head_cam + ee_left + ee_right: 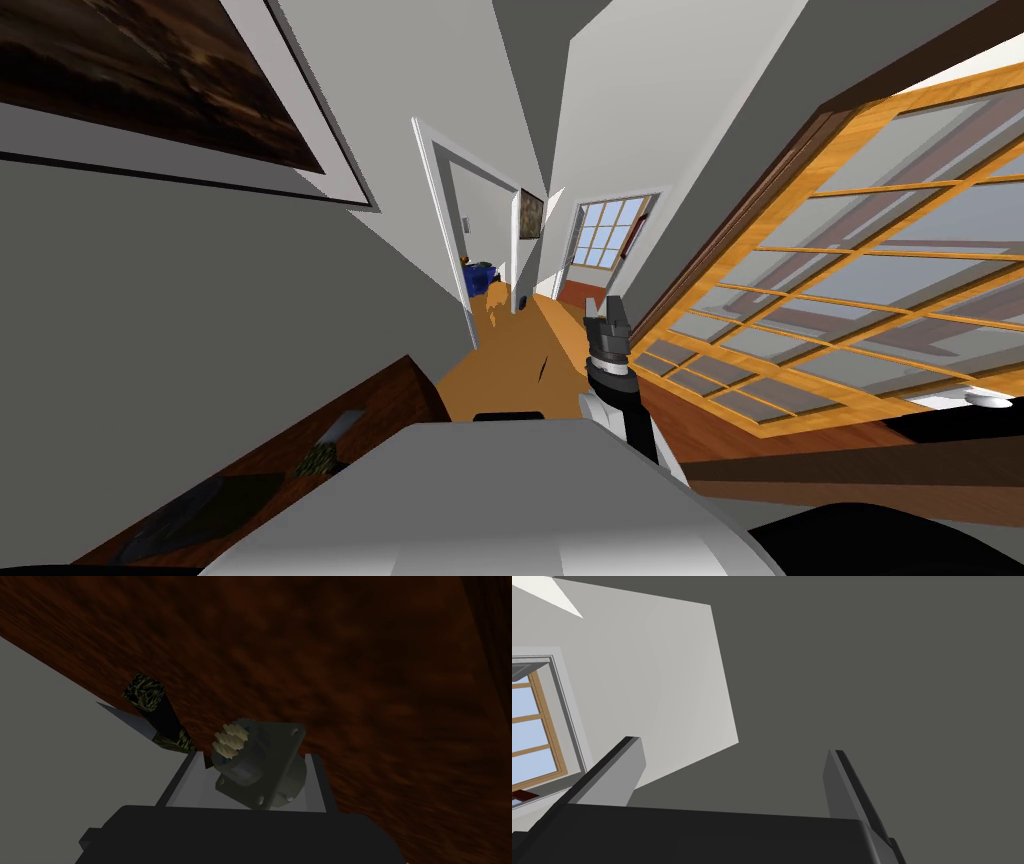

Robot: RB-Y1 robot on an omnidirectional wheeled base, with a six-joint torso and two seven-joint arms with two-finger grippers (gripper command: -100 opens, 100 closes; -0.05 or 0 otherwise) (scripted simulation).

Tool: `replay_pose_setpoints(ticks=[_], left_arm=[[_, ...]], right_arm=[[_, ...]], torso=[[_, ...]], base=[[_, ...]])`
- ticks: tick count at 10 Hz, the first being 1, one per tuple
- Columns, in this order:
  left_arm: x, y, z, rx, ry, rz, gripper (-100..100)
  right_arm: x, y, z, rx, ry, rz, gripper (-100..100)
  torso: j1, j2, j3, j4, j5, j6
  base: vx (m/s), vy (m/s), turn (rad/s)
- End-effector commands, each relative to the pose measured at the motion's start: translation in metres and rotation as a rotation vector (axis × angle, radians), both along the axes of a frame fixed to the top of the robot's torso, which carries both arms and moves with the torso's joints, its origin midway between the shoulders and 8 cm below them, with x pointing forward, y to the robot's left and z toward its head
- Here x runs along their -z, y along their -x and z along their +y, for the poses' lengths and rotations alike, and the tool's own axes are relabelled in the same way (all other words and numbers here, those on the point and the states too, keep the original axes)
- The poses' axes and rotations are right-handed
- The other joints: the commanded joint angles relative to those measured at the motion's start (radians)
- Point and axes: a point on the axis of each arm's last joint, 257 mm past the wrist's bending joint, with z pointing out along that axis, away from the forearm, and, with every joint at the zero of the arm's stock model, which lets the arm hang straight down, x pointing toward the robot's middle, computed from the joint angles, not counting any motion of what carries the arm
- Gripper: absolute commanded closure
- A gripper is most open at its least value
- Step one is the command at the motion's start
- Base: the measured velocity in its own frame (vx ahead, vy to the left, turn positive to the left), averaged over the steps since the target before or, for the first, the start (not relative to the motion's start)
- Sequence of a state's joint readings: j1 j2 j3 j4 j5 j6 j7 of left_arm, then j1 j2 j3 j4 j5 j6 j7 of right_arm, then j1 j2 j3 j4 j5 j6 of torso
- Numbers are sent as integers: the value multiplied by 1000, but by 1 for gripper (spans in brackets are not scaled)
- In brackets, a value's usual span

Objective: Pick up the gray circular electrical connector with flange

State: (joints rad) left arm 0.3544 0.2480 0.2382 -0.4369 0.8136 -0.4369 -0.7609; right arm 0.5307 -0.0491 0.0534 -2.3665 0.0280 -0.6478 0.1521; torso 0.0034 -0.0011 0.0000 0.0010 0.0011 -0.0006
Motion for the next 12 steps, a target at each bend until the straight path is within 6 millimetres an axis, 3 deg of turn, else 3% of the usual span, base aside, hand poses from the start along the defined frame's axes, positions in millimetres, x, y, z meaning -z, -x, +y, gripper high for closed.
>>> replay_pose_setpoints(ticks=[1,4,5,6,9,11,12], left_arm=[[0,0,0,0,0,0,100],[0,-1,0,1,-1,-2,100],[0,-1,0,1,-1,-2,0],[-5,3,14,-8,1,-4,100],[-13,8,32,-19,2,-3,100],[-12,11,31,-24,0,-3,100],[-12,11,31,-24,2,0,0]], right_arm=[[0,0,0,0,0,0,0],[0,0,0,0,0,0,0],[0,0,0,0,0,0,0],[0,0,0,0,0,0,0],[0,0,0,0,0,0,0],[0,0,0,0,0,0,0],[0,0,0,0,0,0,0]], torso=[[0,0,0,0,0,0],[0,0,0,0,0,-1],[0,0,0,-1,0,-1],[0,0,0,-1,0,-1],[-7,2,1,0,-1,-2],[-5,2,1,0,-1,-2],[-2,1,0,0,0,-1]], base=[[0,0,0],[0,0,0],[0,0,0],[2,-82,-52],[-17,-106,-29],[-8,-45,-13],[-2,-6,3]])
